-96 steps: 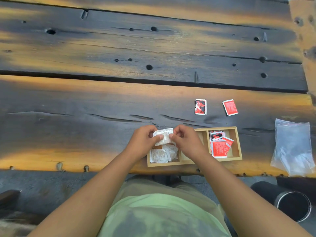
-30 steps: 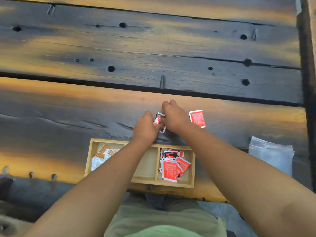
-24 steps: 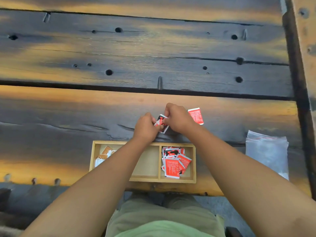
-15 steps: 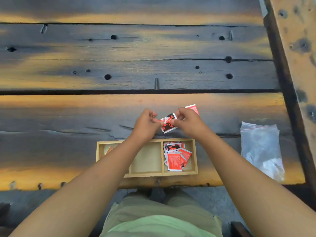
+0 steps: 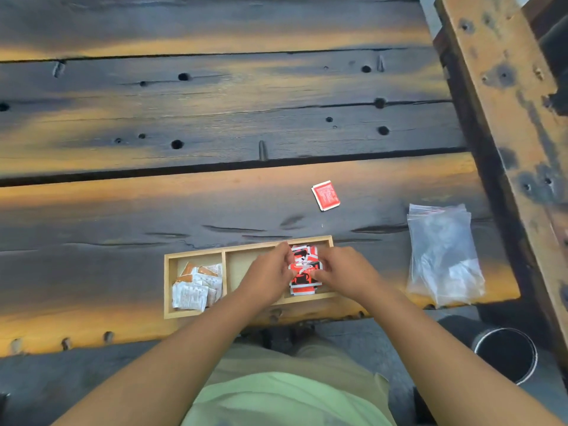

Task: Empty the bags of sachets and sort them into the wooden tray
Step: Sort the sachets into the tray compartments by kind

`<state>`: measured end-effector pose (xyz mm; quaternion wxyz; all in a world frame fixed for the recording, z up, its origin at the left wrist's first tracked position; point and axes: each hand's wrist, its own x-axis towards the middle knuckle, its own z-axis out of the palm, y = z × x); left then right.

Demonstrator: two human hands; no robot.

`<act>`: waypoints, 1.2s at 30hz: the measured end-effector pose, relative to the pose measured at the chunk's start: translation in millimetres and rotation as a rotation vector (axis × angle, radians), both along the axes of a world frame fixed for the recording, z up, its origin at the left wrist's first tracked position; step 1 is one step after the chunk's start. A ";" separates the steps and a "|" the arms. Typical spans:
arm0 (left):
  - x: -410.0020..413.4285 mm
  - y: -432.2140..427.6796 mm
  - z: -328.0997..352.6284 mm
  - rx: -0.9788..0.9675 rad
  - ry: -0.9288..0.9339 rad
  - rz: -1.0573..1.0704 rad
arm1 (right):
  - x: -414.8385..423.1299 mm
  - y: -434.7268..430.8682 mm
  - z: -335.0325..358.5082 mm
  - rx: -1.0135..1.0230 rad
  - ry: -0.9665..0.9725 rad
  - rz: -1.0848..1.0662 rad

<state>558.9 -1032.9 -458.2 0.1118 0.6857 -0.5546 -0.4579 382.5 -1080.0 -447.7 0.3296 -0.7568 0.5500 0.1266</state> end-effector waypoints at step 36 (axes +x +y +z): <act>-75.8 -141.4 -40.0 0.045 -0.448 0.178 | 7.5 -185.5 -44.5 -0.016 0.062 0.054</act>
